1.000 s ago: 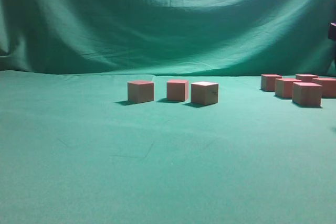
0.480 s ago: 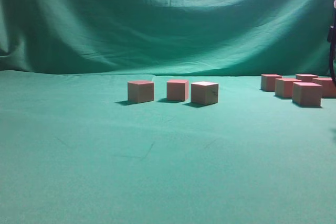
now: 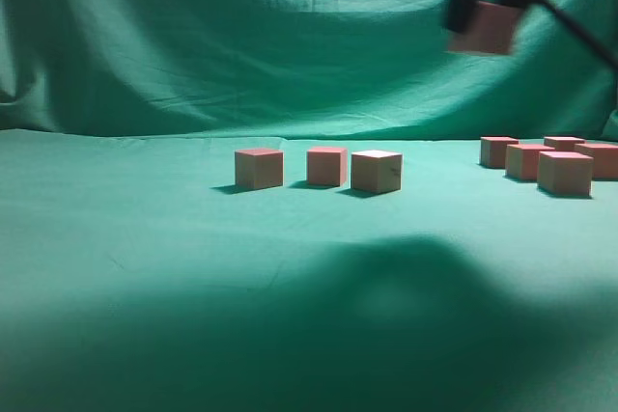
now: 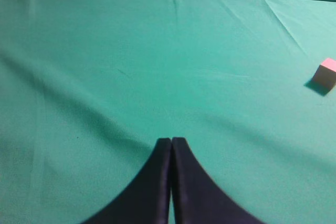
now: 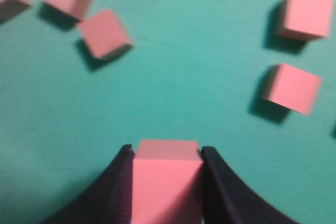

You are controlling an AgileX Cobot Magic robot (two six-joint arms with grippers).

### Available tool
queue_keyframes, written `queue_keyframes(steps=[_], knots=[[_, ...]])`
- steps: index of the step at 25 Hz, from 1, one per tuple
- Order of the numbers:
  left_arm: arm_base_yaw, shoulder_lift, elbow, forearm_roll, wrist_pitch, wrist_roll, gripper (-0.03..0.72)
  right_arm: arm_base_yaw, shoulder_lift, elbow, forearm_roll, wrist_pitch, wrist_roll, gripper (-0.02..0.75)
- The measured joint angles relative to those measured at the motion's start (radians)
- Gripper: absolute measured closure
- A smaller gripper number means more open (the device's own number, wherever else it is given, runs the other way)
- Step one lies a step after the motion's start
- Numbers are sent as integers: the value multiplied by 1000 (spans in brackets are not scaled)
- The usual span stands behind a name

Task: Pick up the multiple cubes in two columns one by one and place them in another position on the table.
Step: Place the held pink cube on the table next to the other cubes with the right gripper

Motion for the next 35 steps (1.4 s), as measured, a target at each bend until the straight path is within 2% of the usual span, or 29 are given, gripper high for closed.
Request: queue_keyframes(steps=[6,11,19,28,35], knots=[[0,0,0,0,0,0,688,197,153,-184,4,25,72,475],[0,0,0,0,0,0,688,283,306,-364,4,48,199,475],[0,0,0,0,0,0,688,299,506,-554,4,99,369,475],[0,0,0,0,0,0,688,299,562,-573,-72,62,485,475],[0,0,0,0,0,0,688,299,569,-573,-88,24,500,475]])
